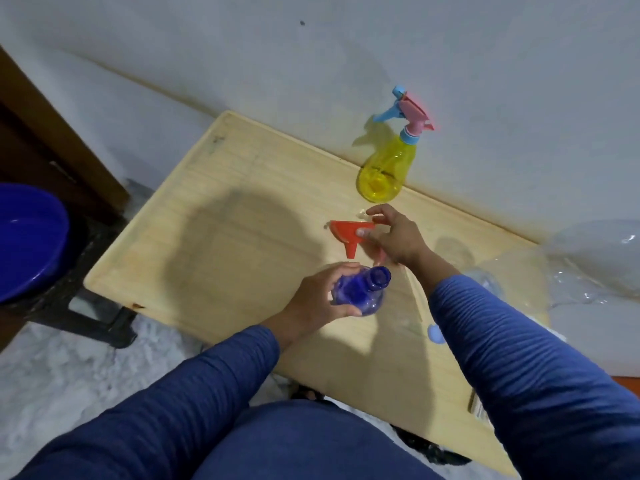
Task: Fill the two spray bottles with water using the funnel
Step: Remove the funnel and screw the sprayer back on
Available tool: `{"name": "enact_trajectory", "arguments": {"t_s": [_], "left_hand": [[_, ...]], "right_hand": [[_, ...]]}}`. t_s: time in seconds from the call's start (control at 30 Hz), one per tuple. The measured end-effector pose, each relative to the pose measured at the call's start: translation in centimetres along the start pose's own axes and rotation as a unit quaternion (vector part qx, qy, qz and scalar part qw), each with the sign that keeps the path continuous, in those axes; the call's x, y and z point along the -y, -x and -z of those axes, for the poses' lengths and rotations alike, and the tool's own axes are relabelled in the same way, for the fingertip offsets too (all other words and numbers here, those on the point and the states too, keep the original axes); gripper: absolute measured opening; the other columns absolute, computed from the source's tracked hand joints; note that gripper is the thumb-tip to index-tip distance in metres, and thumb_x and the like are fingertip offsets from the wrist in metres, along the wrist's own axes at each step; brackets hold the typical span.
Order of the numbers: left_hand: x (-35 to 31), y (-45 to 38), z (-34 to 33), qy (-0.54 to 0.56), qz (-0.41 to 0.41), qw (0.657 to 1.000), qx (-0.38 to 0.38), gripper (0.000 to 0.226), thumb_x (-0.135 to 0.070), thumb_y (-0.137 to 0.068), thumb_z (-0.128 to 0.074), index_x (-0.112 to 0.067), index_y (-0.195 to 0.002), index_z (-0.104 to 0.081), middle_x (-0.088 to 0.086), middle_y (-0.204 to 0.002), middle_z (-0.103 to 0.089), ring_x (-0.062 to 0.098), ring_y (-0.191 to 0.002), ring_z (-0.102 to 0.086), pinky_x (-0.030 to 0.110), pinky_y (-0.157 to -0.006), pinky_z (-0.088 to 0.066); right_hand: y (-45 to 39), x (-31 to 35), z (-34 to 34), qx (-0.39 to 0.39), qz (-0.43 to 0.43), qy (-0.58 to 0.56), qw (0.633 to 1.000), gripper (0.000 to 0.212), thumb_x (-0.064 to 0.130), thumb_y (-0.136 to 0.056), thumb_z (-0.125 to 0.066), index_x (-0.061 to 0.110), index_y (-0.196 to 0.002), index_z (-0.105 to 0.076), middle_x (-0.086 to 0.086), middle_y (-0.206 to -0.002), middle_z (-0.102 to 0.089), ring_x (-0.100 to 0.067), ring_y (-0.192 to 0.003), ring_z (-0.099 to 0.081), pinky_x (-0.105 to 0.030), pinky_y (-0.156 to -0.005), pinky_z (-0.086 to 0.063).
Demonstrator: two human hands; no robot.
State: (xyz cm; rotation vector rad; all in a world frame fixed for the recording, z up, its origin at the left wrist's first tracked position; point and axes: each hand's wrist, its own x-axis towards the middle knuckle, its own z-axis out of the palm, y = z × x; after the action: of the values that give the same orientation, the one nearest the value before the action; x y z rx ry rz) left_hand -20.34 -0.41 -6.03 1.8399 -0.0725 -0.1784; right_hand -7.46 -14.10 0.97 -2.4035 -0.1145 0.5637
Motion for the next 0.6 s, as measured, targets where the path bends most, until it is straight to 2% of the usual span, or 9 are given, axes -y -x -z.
{"name": "enact_trajectory", "arguments": {"t_s": [0.1, 0.2, 0.27, 0.37, 0.5, 0.6], "left_hand": [[0.1, 0.0, 0.0, 0.008, 0.017, 1.0, 0.003, 0.071, -0.022, -0.062, -0.085, -0.028, -0.125, -0.053, -0.019, -0.127, -0.053, 0.0, -0.115, -0.052, 0.01, -0.093, -0.043], [0.3, 0.0, 0.0, 0.029, 0.018, 0.999, -0.001, 0.07, -0.022, -0.062, -0.085, -0.028, -0.124, -0.053, -0.017, -0.127, -0.056, 0.002, -0.116, -0.053, 0.019, -0.095, -0.047], [0.2, 0.0, 0.0, 0.036, 0.018, 0.999, -0.002, 0.068, -0.023, -0.061, -0.084, -0.036, -0.121, -0.053, -0.02, -0.124, -0.056, 0.001, -0.115, -0.054, 0.02, -0.094, -0.048], [0.0, 0.1, 0.0, 0.046, 0.027, 0.999, -0.006, 0.068, -0.025, -0.059, -0.084, -0.048, -0.113, -0.049, -0.026, -0.12, -0.055, -0.002, -0.114, -0.054, 0.016, -0.092, -0.047], [-0.2, 0.1, -0.1, 0.05, 0.032, 0.998, -0.003, 0.068, -0.028, -0.058, -0.084, -0.052, -0.111, -0.05, -0.028, -0.118, -0.055, -0.007, -0.11, -0.054, 0.015, -0.09, -0.048], [0.4, 0.1, -0.2, 0.049, 0.033, 0.998, -0.007, 0.07, -0.016, -0.062, -0.084, -0.052, -0.111, -0.049, -0.025, -0.118, -0.056, -0.008, -0.107, -0.054, 0.014, -0.087, -0.049]], "right_hand": [[0.4, -1.0, 0.2, -0.068, 0.011, 0.018, 0.997, 0.057, 0.037, -0.077, -0.073, 0.023, -0.128, -0.051, -0.011, -0.131, -0.054, -0.028, -0.12, -0.05, -0.029, -0.092, -0.038], [1.5, -2.7, -0.2, -0.176, -0.037, 0.052, 0.982, 0.051, 0.035, -0.08, -0.069, 0.024, -0.128, -0.051, -0.015, -0.126, -0.047, -0.029, -0.118, -0.048, -0.033, -0.093, -0.041], [1.9, -3.6, -0.5, -0.175, -0.091, 0.057, 0.979, 0.048, 0.03, -0.085, -0.063, 0.027, -0.13, -0.048, -0.017, -0.124, -0.043, -0.033, -0.114, -0.05, -0.036, -0.094, -0.043], [2.2, -4.2, -0.8, -0.125, -0.15, 0.042, 0.98, 0.052, 0.028, -0.087, -0.058, 0.029, -0.136, -0.042, -0.018, -0.126, -0.046, -0.032, -0.113, -0.052, -0.032, -0.093, -0.042], [2.3, -4.6, -0.5, -0.124, -0.144, 0.01, 0.982, 0.05, 0.018, -0.089, -0.055, 0.023, -0.138, -0.044, -0.009, -0.133, -0.056, -0.025, -0.115, -0.055, -0.025, -0.091, -0.039], [1.9, -4.1, 0.2, -0.147, -0.146, -0.07, 0.976, 0.054, 0.015, -0.088, -0.058, 0.025, -0.139, -0.043, -0.007, -0.123, -0.06, -0.019, -0.102, -0.057, -0.024, -0.086, -0.042]]}}
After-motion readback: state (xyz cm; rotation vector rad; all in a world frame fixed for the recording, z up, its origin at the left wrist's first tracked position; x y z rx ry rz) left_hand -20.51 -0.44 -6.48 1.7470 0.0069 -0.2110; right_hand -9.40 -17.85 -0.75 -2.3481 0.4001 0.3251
